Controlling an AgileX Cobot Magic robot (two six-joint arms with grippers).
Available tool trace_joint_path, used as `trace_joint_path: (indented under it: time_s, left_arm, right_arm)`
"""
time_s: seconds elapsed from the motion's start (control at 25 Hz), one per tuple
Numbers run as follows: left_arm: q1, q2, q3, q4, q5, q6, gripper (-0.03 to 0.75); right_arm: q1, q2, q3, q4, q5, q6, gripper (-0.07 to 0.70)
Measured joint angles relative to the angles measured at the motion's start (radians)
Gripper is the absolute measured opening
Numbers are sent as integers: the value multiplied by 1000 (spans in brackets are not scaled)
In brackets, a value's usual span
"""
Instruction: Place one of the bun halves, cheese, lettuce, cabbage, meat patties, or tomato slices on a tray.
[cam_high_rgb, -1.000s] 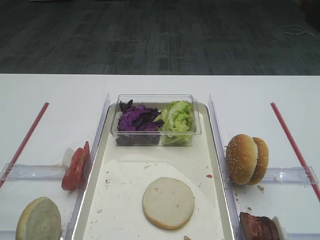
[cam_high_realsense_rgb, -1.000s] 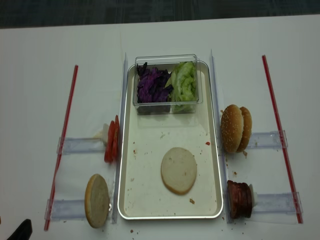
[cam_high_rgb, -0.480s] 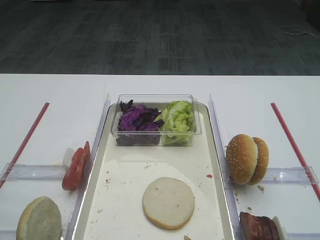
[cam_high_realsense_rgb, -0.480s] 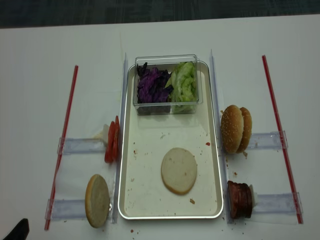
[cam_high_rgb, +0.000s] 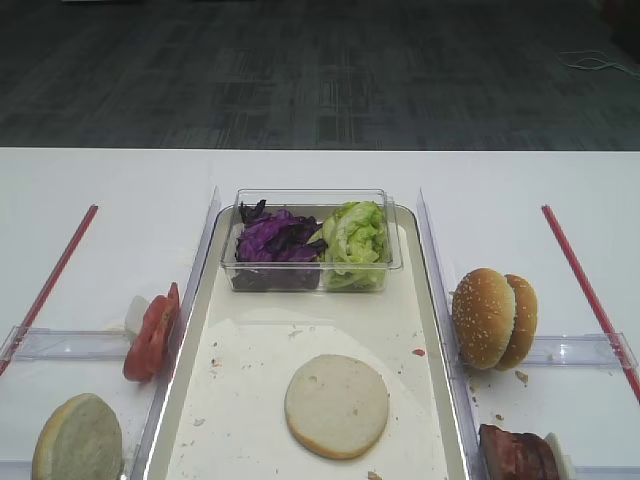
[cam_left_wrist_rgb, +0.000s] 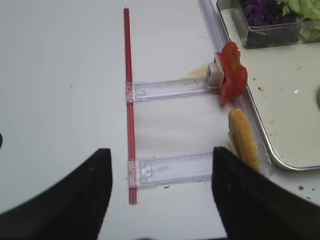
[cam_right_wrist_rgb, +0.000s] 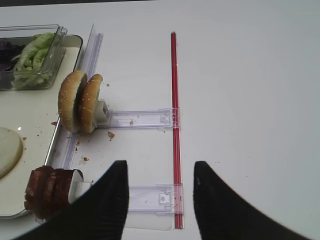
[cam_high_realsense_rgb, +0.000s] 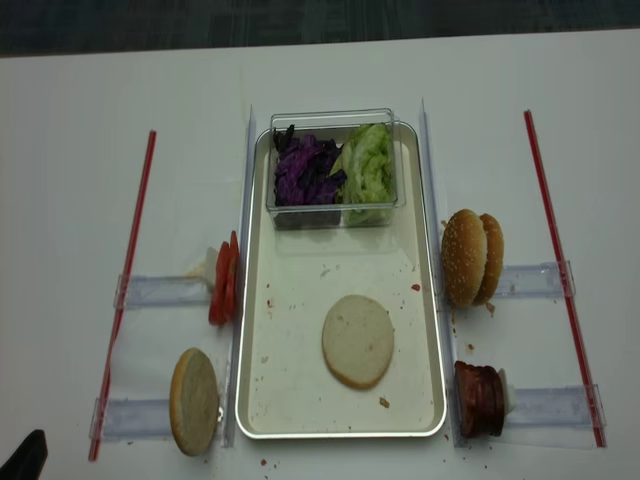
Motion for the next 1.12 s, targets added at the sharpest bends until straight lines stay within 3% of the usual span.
trace_joint_path:
  time_s: [1.12]
  left_arm:
    - [3, 0, 0, 0, 0, 0, 412]
  right_arm:
    - [0, 0, 0, 0, 0, 0, 324]
